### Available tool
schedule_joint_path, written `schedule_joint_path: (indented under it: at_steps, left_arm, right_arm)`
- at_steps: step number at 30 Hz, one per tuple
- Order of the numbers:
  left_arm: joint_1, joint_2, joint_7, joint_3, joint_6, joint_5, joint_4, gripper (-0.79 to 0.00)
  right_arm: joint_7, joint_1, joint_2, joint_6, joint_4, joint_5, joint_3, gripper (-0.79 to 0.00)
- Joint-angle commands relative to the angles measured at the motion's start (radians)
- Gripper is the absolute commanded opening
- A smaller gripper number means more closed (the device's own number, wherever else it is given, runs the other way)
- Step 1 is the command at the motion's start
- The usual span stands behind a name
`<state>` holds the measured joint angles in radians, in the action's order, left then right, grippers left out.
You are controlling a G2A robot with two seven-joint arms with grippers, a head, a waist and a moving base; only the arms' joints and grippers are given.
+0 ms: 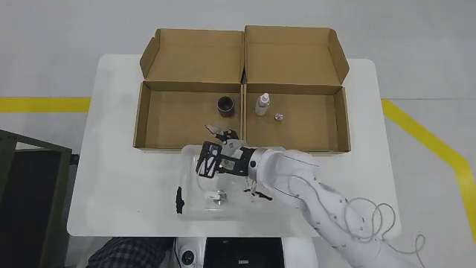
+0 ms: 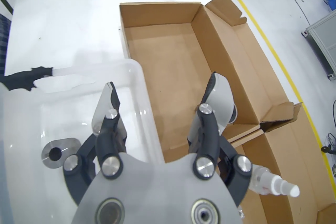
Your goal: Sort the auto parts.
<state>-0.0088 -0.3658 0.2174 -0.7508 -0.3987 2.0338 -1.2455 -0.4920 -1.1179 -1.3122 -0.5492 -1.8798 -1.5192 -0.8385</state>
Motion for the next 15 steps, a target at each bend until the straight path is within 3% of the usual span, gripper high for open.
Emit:
schedule_joint_path:
  at_steps: [1,15]
  left_arm:
    - [0.0,0.0,0.0,0.0,0.0,0.0,0.0,0.0]
    - [0.0,0.0,0.0,0.0,0.0,0.0,0.0,0.0]
  right_arm:
    - [0.004,-0.033,0.007,-0.024,-0.02,-0.017,0.0,-0.2]
    - [0.028,-0.159,0.048,-0.177,-0.067,-0.091,-0.025,-0.2]
